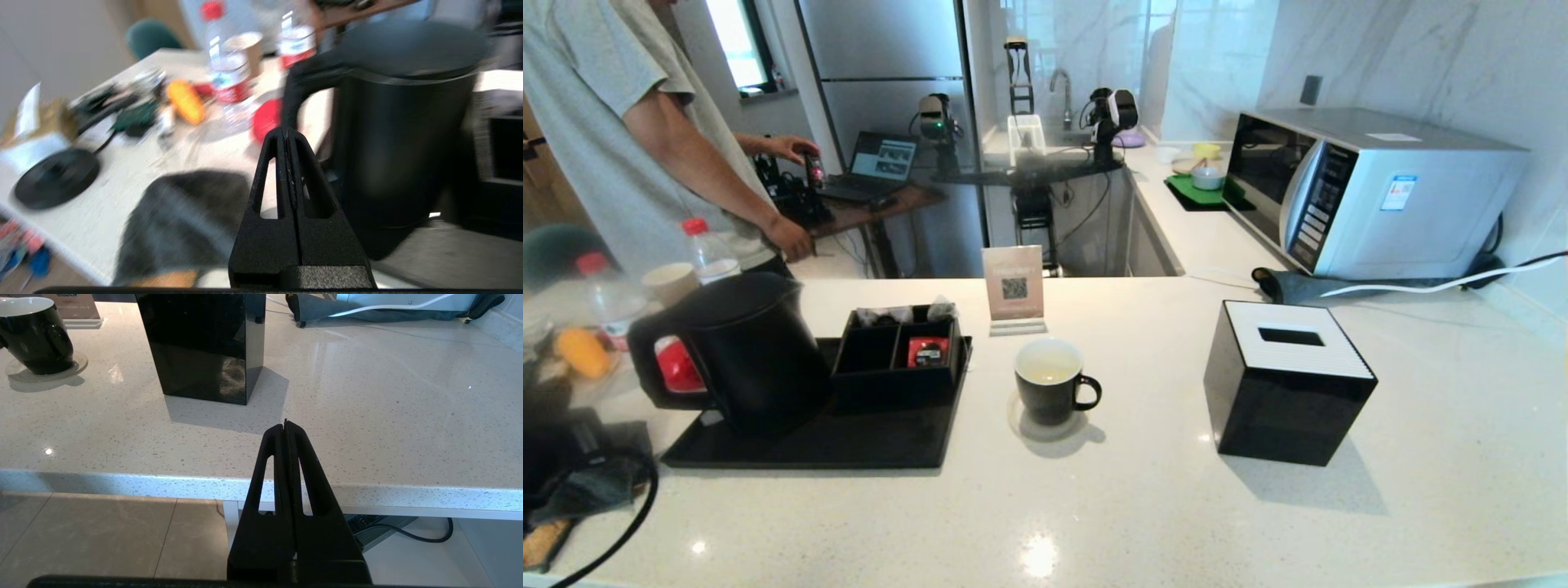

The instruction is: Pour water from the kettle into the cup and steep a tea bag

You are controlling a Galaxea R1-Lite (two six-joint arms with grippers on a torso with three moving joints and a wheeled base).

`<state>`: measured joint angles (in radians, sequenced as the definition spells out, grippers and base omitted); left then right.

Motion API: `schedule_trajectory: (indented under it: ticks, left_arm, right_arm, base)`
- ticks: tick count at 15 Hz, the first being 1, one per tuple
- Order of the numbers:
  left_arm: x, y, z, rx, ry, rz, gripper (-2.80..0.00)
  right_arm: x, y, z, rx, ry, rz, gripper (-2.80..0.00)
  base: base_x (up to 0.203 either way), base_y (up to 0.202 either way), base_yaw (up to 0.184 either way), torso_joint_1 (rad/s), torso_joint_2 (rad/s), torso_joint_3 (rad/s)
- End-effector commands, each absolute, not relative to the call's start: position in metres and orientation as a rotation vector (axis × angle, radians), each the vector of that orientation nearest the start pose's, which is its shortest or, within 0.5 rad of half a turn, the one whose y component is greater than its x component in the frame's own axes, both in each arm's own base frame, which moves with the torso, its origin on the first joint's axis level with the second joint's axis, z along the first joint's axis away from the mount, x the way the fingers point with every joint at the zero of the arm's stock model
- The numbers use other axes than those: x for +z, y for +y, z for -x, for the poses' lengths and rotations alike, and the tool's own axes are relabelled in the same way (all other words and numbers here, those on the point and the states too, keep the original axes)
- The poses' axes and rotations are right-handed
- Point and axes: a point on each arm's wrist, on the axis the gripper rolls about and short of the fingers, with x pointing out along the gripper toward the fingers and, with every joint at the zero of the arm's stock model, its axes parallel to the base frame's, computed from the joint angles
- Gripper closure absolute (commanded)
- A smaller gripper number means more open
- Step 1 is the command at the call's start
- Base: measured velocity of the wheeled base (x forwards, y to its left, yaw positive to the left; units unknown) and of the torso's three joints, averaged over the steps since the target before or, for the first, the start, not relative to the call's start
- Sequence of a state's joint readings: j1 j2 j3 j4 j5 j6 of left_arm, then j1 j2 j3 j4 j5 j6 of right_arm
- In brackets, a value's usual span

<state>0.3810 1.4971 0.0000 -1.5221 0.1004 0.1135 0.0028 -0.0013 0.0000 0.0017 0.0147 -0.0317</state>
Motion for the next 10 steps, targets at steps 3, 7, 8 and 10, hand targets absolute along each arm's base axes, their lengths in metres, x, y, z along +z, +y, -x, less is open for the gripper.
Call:
schedule_trajectory:
  ticks: [3, 7, 8, 10]
  left_arm:
    - [0.144, 0.048, -0.151, 0.400, -0.070, -0.124, 0.00]
    - [0.149, 0.043, -0.138, 0.393, -0.070, -0.127, 0.00]
    - [0.150, 0.042, -0.134, 0.392, -0.062, -0.131, 0.00]
    - [0.150, 0.039, -0.131, 0.375, -0.050, -0.134, 0.00]
  right_arm:
    - [0.075, 0.000, 0.023, 0.018, 0.001, 0.032, 0.00]
    - [0.075, 0.000, 0.023, 0.017, 0.001, 0.032, 0.00]
    - [0.075, 0.000, 0.023, 0.018, 0.001, 0.032, 0.00]
    - [0.075, 0.000, 0.023, 0.018, 0.001, 0.032, 0.00]
  base:
    - [0.000, 0.000, 0.000, 0.000, 0.00, 0.000]
    - [0.000, 0.000, 0.000, 0.000, 0.00, 0.000]
    - [0.000, 0.000, 0.000, 0.000, 0.00, 0.000]
    - [0.000, 0.000, 0.000, 0.000, 0.00, 0.000]
